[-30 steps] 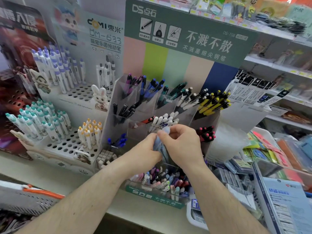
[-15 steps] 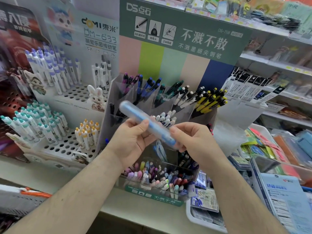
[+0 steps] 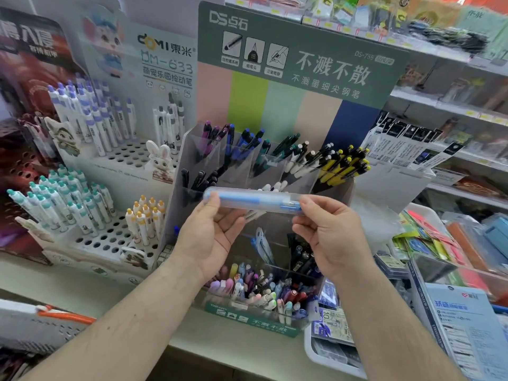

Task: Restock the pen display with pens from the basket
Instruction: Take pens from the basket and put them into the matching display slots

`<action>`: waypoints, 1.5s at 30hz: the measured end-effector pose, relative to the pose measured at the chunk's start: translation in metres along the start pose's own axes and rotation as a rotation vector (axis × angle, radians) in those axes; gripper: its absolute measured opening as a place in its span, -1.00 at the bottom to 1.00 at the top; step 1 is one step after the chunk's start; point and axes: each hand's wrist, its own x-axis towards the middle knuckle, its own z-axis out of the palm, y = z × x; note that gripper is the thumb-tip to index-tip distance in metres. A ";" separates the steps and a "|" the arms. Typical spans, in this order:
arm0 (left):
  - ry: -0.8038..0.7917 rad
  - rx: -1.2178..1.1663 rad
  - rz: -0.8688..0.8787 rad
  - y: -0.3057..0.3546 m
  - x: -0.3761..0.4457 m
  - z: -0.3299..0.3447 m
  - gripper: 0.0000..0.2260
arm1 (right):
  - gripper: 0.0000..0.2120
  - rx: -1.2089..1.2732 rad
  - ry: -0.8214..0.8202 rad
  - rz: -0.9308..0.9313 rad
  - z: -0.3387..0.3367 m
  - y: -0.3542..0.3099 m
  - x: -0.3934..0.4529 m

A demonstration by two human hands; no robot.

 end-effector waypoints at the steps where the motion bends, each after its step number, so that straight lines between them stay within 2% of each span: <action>1: 0.022 0.018 0.017 0.002 0.002 -0.003 -0.85 | -0.88 -0.009 0.010 -0.012 -0.002 -0.003 0.001; 4: 0.026 0.226 0.016 0.003 0.006 -0.012 -0.92 | -0.89 -0.001 0.045 -0.063 -0.009 -0.013 0.002; 7: -0.041 0.606 -0.029 -0.004 0.004 -0.017 -0.92 | -0.90 -0.010 0.106 -0.176 -0.011 -0.021 0.001; 10: -0.040 0.906 0.073 -0.011 0.003 -0.019 -0.94 | -0.84 -0.177 0.160 -0.368 -0.015 -0.033 -0.005; 12: -0.001 1.000 0.141 -0.013 0.006 -0.022 -0.94 | -0.79 -0.287 0.196 -0.496 -0.020 -0.042 -0.008; 15: -0.046 1.073 0.135 -0.015 0.011 -0.027 -0.83 | -0.75 -0.444 0.228 -0.635 -0.027 -0.049 -0.009; 19: -0.283 1.347 0.114 -0.018 0.017 -0.027 -0.57 | -0.78 -0.678 0.176 -0.565 -0.021 -0.029 -0.001; 22: -0.409 1.390 0.080 -0.023 0.024 -0.026 -0.50 | -0.82 -0.856 0.105 -0.460 -0.016 -0.004 0.009; 27: -0.438 1.380 0.163 -0.032 0.032 -0.022 -0.74 | -0.85 -1.023 0.027 -0.336 -0.013 0.020 0.022; 33: -0.304 1.307 0.263 -0.031 0.042 -0.016 -0.76 | -0.91 -1.126 0.033 -0.282 -0.011 0.023 0.035; 39: -0.188 1.494 0.325 -0.039 0.040 -0.009 -0.78 | -0.90 -1.260 0.066 -0.253 -0.003 0.041 0.043; 43: -0.110 1.623 0.296 -0.044 0.040 -0.012 -0.81 | -0.83 -1.407 0.105 -0.320 0.000 0.044 0.041; 45: -0.112 1.629 0.279 -0.044 0.041 -0.013 -0.80 | -0.79 -1.371 0.141 -0.343 -0.002 0.044 0.039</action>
